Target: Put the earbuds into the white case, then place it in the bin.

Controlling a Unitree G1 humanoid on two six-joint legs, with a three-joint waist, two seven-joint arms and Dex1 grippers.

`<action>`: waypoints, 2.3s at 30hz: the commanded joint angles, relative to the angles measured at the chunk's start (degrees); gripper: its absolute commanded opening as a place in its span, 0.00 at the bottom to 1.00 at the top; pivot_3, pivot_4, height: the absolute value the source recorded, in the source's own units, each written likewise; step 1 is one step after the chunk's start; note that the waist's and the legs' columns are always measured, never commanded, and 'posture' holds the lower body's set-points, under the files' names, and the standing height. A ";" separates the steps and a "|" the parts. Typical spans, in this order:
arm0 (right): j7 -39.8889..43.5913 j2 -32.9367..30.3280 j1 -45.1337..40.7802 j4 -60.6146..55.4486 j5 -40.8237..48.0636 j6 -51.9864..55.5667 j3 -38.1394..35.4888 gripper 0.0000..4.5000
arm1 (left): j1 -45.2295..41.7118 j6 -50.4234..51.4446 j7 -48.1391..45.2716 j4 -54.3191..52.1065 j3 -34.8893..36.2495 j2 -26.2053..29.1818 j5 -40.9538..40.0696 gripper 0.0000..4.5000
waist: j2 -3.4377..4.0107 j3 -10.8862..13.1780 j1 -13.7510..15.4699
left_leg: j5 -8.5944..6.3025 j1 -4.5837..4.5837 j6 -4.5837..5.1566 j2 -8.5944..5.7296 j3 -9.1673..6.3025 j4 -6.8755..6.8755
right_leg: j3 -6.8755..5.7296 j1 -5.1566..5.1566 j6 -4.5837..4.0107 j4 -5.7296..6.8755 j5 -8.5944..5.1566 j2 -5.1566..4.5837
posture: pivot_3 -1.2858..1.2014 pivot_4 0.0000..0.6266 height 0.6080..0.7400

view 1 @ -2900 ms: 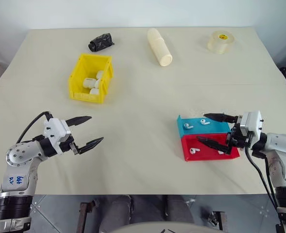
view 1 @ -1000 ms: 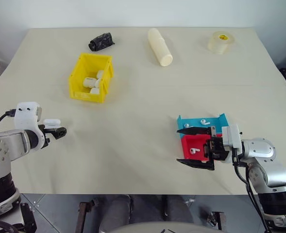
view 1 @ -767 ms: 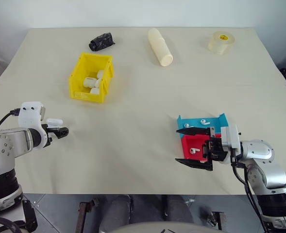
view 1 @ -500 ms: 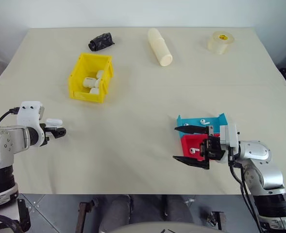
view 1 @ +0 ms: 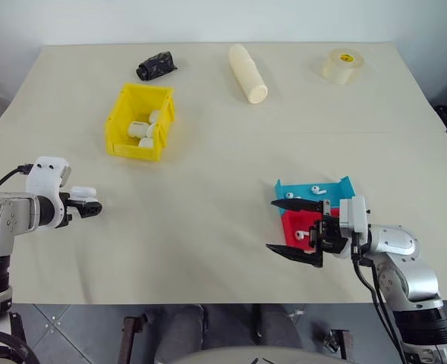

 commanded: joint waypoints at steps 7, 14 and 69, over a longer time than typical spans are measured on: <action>-0.57 0.04 0.87 -1.98 0.03 -1.55 -0.22 1.00 | 1.75 1.07 -1.71 0.04 0.54 0.71 1.67 0.62 | 0.02 -0.01 -0.30 | 0.01 0.04 -0.01 0.05 0.01 0.00 | 0.03 0.00 -0.02 0.02 -0.01 0.06 | 0.52 0.24 1.00; -0.14 -1.35 1.13 -0.95 0.13 -1.77 -1.43 1.00 | 11.68 -9.28 -8.86 -12.02 14.26 -5.12 -4.28 0.62 | 0.00 0.00 -0.37 | -0.04 0.01 -0.07 0.20 0.13 -0.03 | 0.18 -0.09 -0.03 0.05 -0.01 0.18 | 0.52 0.24 1.00; -2.87 -45.65 6.31 -11.56 -12.81 21.28 -7.67 1.00 | 6.10 -99.62 -53.16 7.34 -24.19 -43.25 0.75 0.62 | 0.12 -0.05 1.28 | -0.20 -0.07 0.16 0.37 0.45 0.36 | 0.09 0.22 0.07 -0.63 0.14 0.38 | 0.52 0.24 1.00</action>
